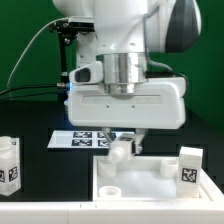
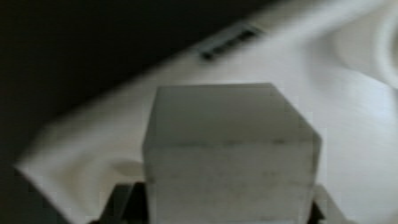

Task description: Assemble square table

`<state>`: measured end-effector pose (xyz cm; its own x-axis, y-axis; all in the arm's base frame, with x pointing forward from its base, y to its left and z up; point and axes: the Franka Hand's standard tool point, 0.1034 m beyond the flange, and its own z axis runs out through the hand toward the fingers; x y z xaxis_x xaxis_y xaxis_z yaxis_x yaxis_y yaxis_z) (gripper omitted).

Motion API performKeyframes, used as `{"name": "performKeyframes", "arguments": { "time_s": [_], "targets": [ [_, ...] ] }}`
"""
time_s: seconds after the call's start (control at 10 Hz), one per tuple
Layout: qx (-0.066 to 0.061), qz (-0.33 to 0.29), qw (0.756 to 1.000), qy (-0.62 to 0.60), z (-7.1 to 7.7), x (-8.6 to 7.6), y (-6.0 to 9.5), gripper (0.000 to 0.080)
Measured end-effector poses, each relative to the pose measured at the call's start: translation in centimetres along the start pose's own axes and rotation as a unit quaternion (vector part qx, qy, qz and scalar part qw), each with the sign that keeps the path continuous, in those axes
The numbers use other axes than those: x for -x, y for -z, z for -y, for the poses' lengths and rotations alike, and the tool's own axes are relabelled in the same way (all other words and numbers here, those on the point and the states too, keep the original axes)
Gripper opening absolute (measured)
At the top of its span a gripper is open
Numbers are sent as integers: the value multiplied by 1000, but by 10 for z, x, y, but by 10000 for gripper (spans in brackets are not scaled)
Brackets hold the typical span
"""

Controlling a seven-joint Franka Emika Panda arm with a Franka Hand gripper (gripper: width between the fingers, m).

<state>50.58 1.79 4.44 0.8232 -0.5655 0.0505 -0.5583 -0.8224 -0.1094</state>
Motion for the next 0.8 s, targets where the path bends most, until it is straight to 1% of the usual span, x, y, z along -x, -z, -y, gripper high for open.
{"name": "performKeyframes", "arguments": {
  "time_s": [0.1,0.2,0.5,0.6,0.7,0.8],
  "targets": [
    [1,4,999,-46,-1,4,-2,264],
    [0,3,997,-73,0,4,-3,264],
    [1,4,997,-73,0,5,-4,264],
    [3,7,997,-72,-4,8,-5,264],
    [4,8,999,-47,-9,8,-5,264],
    [9,14,997,71,-13,7,-4,264]
  ]
}}
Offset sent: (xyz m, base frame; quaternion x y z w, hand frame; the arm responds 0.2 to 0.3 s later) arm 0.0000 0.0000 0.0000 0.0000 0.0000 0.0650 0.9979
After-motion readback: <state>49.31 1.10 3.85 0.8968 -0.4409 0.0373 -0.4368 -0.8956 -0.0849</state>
